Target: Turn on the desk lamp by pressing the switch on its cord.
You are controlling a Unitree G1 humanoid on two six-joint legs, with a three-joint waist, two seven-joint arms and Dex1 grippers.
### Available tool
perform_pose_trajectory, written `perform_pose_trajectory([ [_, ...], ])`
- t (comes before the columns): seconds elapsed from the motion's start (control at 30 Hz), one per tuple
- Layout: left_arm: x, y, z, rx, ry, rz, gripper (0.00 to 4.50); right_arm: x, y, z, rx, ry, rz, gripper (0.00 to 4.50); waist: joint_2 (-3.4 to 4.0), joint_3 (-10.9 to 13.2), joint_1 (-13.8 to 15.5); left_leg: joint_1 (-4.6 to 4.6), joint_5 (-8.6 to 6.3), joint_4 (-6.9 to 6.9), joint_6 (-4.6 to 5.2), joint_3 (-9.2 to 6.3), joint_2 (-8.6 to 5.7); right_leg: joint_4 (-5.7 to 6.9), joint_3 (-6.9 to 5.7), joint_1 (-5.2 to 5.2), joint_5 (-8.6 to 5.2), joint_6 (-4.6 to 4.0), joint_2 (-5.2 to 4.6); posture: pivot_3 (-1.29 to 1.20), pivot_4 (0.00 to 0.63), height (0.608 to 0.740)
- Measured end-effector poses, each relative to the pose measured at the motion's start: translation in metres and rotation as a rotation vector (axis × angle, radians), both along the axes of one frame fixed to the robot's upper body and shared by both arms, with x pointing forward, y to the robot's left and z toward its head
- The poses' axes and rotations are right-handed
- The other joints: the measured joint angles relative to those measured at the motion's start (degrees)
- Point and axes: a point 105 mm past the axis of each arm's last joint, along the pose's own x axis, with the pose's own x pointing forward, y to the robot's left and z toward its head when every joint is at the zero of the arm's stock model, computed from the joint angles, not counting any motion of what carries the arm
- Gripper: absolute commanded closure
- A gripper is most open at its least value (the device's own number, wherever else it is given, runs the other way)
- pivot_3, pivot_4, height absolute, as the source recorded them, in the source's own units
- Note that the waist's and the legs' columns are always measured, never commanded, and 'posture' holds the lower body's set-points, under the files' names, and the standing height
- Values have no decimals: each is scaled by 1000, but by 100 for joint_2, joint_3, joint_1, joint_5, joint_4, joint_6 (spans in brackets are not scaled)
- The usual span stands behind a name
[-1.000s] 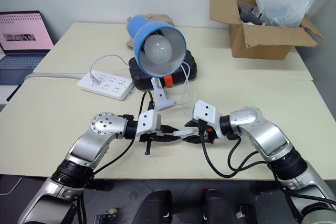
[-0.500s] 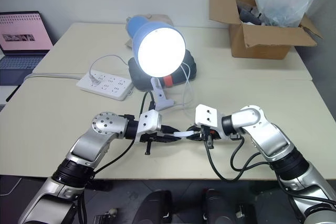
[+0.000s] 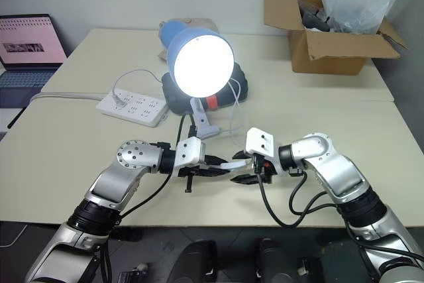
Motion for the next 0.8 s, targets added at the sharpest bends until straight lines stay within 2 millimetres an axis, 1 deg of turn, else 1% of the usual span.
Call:
perform_pose_trajectory([
  [0.1,7,1,-6,40,-39,19,4109,-3,-5,14,19,-26,-6,85,0,0,7,0,0,0,0,0,-1,0,0,0,0,0,-1,0,150,740],
  [0.13,10,2,-8,49,-50,32,4109,-3,-9,19,20,-37,-16,30,0,0,9,0,0,0,0,0,-1,0,0,1,0,0,-1,0,150,740],
  [0.2,17,1,-15,58,-61,71,4109,-5,-20,25,9,-63,-49,0,0,0,43,-1,0,0,0,0,-3,-3,-1,1,0,1,-3,0,150,740],
  [0.23,20,1,-20,62,-62,88,4109,-7,-28,24,-6,-71,-74,0,-1,0,49,-2,0,0,0,1,-3,-4,-1,1,0,1,-4,0,150,740],
  [0.3,24,-1,-26,61,-67,115,4109,-10,-37,20,-25,-68,-108,0,-1,0,56,-4,0,0,0,2,-2,-5,-1,1,0,1,-4,0,150,740],
  [0.43,33,-8,-30,60,-103,141,4109,-18,-49,14,-50,-64,-168,0,-1,0,48,-4,0,1,0,-1,0,0,-2,-2,0,0,-2,0,150,740],
  [0.53,38,-7,-31,60,-111,154,4109,-20,-55,14,-56,-75,-199,0,0,0,17,-1,0,1,0,-2,0,2,-1,-1,1,1,0,0,150,740],
  [0.6,39,-6,-32,58,-99,151,3398,-23,-58,12,-64,-73,-209,0,-1,0,18,-1,0,1,0,-4,-1,1,-3,-1,1,1,0,0,150,740],
  [0.63,39,-6,-32,57,-91,149,3371,-24,-58,11,-64,-72,-213,0,0,0,17,-2,0,1,0,-3,-1,1,-3,-1,1,1,0,0,150,740],
  [0.67,40,-5,-33,60,-86,149,3086,-24,-58,10,-63,-72,-221,0,-1,0,11,-1,0,1,0,0,-2,0,1,-1,1,2,-1,0,150,740],
  [0.8,39,-5,-32,43,-59,137,2315,-22,-60,12,-59,-85,-242,0,-1,0,11,-2,0,1,0,-1,-2,-1,0,-1,1,2,-1,0,150,740],
])
